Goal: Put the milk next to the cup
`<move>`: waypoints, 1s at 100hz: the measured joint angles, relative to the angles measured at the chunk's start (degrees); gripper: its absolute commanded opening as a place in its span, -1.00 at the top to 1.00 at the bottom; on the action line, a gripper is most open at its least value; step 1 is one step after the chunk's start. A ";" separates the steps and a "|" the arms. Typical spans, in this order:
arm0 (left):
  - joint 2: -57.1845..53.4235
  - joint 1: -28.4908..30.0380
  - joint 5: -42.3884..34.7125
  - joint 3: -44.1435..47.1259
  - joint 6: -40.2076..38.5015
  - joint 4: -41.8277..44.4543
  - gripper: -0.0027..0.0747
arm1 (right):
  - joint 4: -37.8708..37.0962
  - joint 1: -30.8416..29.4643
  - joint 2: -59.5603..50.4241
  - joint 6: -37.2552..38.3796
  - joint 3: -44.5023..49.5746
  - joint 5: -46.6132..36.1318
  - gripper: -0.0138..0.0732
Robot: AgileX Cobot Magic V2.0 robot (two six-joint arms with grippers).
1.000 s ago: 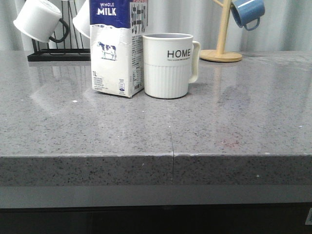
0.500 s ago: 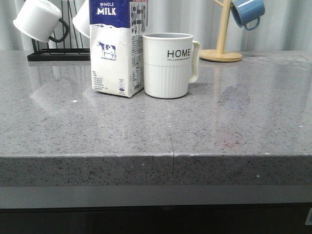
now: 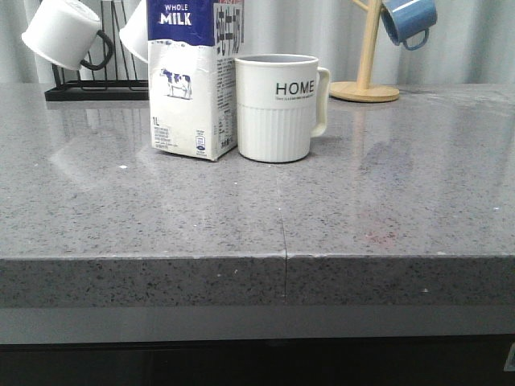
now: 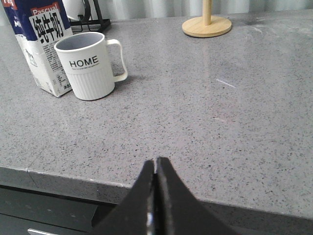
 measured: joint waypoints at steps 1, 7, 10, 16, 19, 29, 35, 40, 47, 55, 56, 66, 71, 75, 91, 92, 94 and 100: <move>0.00 0.00 0.00 0.00 0.00 0.00 0.99 | 0.00 0.00 0.00 0.00 0.00 0.00 0.83; 0.00 0.00 0.00 0.00 0.00 0.00 0.99 | 0.00 0.00 0.00 0.00 0.00 0.00 0.83; 0.00 0.00 0.00 0.00 0.00 0.00 0.99 | 0.00 -0.15 0.00 0.00 0.14 -0.16 0.83; 0.00 0.00 0.00 0.00 0.00 0.00 0.99 | -0.35 -0.82 0.00 0.00 0.94 -1.19 0.83; 0.00 0.00 0.00 0.00 0.00 0.00 0.99 | -0.64 -1.60 0.00 0.00 1.57 -2.14 0.83; 0.00 0.00 0.00 0.00 0.00 0.00 0.99 | -0.66 -5.34 0.00 0.00 5.14 -7.64 0.83; 0.00 0.00 0.00 0.00 0.00 0.00 0.99 | 1.21 -8.18 0.00 -0.34 8.30 -11.75 0.83; 0.00 0.00 0.00 0.00 0.00 0.00 0.99 | 3.65 -11.21 0.00 -1.73 10.92 -15.30 0.83; 0.00 0.00 0.00 0.00 0.00 0.00 0.99 | 7.47 -14.90 0.00 -5.65 14.46 -20.02 0.83; 0.00 0.00 0.00 0.00 0.00 0.00 0.99 | 10.40 -18.47 0.00 -10.04 17.74 -24.77 0.83; 0.00 0.00 0.00 0.00 0.00 0.00 0.99 | 10.72 -18.75 0.00 -10.31 18.30 -25.15 0.83; 0.00 0.00 -0.11 0.00 0.00 0.00 0.99 | 11.69 -21.65 0.00 -11.99 21.35 -29.25 0.83; 0.00 0.00 -0.11 0.00 0.00 0.00 0.99 | 11.69 -22.09 0.00 -12.21 21.78 -29.97 0.83; 0.00 0.00 -0.11 0.00 0.00 0.00 0.99 | 11.69 -22.29 0.00 -12.49 21.90 -30.56 0.83; 0.00 0.00 -0.11 0.00 0.00 0.00 0.99 | 11.71 -22.30 0.00 -12.72 21.99 -31.54 0.83; 0.00 0.00 -0.11 0.00 0.00 0.00 0.99 | 11.71 -22.33 0.00 -12.72 21.99 -31.54 0.83; 0.00 0.00 -0.11 0.00 0.00 0.00 0.99 | 11.71 -22.43 0.00 -12.72 22.03 -31.58 0.83; 0.00 0.00 -0.11 0.00 0.00 0.00 0.99 | 11.71 -22.43 0.00 -12.81 22.03 -31.80 0.83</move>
